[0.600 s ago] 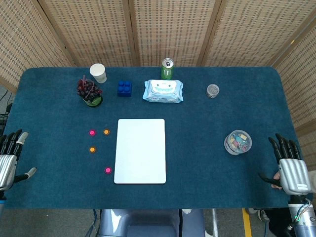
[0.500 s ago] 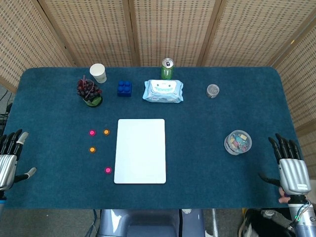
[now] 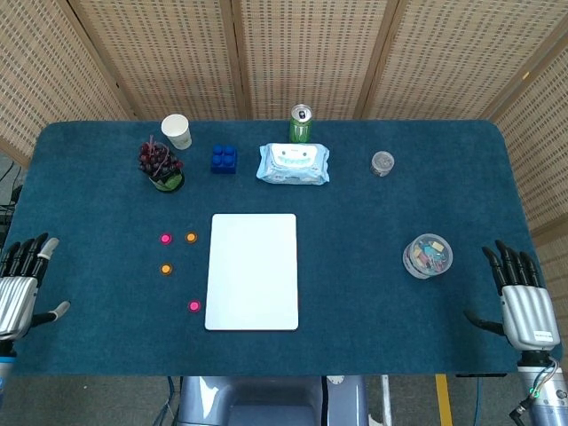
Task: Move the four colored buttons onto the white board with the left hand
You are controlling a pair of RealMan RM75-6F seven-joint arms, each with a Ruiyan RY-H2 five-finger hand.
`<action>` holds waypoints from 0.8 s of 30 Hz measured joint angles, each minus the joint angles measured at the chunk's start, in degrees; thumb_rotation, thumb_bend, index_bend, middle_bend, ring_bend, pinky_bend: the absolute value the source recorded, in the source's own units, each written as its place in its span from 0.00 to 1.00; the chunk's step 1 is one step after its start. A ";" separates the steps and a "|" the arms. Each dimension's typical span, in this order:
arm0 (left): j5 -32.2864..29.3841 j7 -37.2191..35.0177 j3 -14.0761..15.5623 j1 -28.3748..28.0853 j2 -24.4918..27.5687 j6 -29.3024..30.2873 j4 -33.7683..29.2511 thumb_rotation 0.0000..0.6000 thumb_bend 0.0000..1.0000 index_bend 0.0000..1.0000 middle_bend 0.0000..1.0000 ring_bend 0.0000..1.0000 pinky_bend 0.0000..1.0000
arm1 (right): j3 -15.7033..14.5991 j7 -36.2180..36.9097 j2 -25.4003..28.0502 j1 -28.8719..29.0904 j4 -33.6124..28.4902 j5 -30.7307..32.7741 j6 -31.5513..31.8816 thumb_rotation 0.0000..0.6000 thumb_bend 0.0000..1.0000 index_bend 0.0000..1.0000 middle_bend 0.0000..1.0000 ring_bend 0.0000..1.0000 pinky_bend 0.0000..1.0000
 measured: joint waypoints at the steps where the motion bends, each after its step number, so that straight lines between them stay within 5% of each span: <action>1: -0.05 0.08 0.00 -0.39 -0.30 -0.72 0.34 1.00 0.12 0.10 0.00 0.00 0.00 | 0.04 0.27 0.01 0.01 -0.02 0.09 -0.06 1.00 0.05 0.00 0.00 0.00 0.00; 11: -2.54 -1.08 -1.90 -7.16 -5.04 -11.22 5.52 1.00 0.25 0.30 0.00 0.00 0.00 | 0.06 0.65 0.11 0.28 0.04 0.30 -0.74 1.00 0.05 0.00 0.00 0.00 0.00; 24: -12.63 3.24 -4.86 -15.48 -11.72 -24.98 11.06 1.00 0.29 0.40 0.00 0.00 0.00 | -0.25 1.84 0.54 0.45 0.15 -0.10 -1.27 1.00 0.05 0.00 0.00 0.00 0.00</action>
